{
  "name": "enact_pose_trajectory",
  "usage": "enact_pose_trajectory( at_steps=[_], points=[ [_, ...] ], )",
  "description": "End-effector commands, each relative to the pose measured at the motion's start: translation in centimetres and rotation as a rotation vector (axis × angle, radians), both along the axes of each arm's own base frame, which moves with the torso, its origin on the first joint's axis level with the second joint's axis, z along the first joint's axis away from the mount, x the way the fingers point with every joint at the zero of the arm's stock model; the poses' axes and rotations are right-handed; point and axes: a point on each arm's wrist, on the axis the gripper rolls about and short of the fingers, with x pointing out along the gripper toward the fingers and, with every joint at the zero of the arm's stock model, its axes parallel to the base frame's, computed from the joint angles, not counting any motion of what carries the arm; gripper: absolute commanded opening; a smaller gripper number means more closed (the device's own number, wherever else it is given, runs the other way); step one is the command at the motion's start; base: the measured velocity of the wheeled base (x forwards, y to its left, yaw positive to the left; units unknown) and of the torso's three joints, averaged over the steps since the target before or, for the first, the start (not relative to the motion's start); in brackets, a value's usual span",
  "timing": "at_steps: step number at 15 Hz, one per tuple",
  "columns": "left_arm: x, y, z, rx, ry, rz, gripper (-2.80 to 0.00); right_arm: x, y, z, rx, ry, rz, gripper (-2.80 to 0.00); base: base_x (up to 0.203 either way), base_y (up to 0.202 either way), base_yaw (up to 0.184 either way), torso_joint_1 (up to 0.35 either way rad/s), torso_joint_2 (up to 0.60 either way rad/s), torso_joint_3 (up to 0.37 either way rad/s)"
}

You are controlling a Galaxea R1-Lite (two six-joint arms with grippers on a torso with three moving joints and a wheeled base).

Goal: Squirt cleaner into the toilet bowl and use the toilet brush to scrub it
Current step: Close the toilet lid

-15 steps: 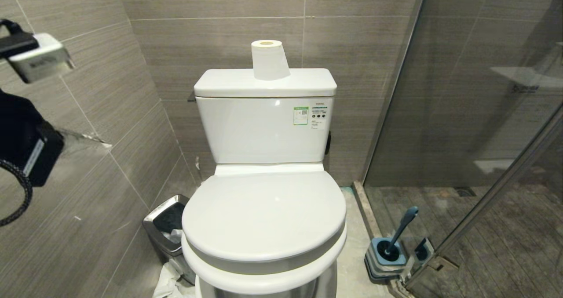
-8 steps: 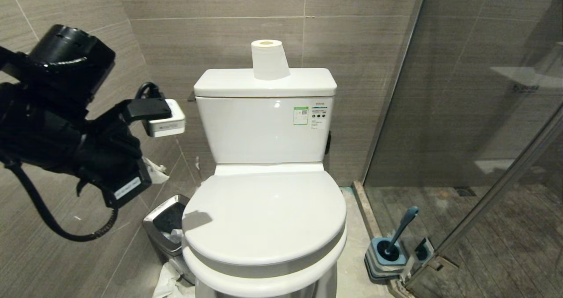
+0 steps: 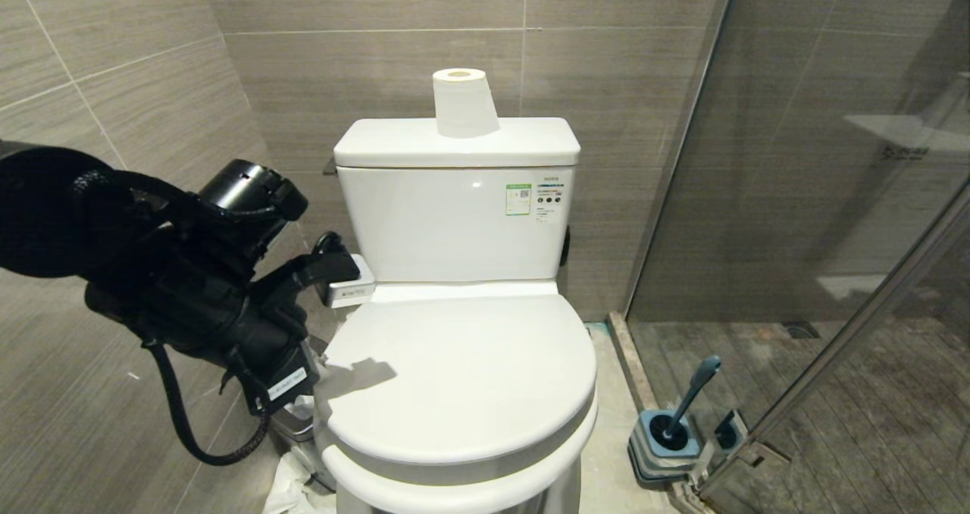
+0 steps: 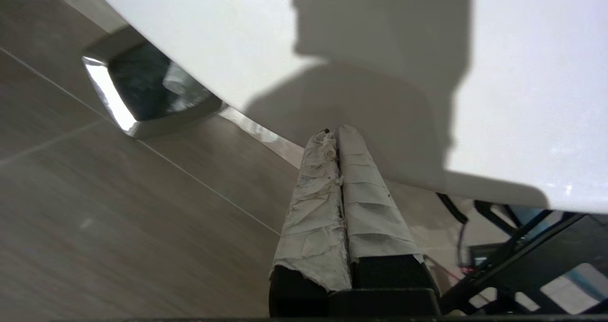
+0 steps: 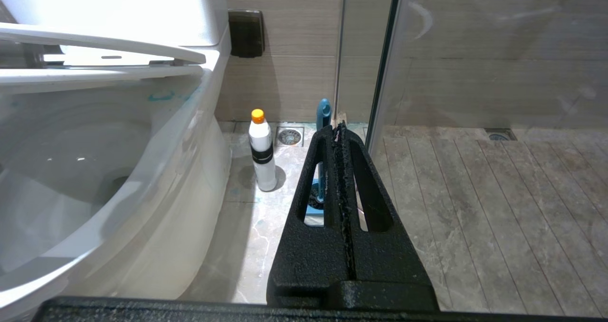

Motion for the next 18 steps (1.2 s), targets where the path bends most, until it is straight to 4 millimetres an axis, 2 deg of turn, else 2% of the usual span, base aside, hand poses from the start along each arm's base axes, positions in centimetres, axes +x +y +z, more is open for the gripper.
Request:
enact_pose_trajectory(
  at_steps=[1,6,10,18],
  points=[
    [0.7,-0.4,-2.6,0.028,0.100,0.028,-2.80,0.2,0.0,-0.6,0.001,0.020,0.000,-2.80,0.000,0.000,0.000,0.000,0.00,0.000],
    [1.3,-0.8,-5.3,0.010,0.129,0.082,-2.80,0.2,0.0,-0.5,0.001,0.019,0.000,-2.80,0.000,0.000,0.000,0.000,0.00,0.000],
    [1.0,-2.2,-7.2,-0.016,0.193,0.170,-2.80,0.2,0.0,-0.6,0.001,0.020,0.000,-2.80,0.000,0.000,0.000,0.000,0.00,0.000],
    [2.0,-2.8,-12.1,-0.023,0.161,0.238,-2.80,0.2,0.0,-0.6,0.001,0.020,0.000,-2.80,0.000,0.000,0.000,0.000,0.00,0.000]
  ],
)
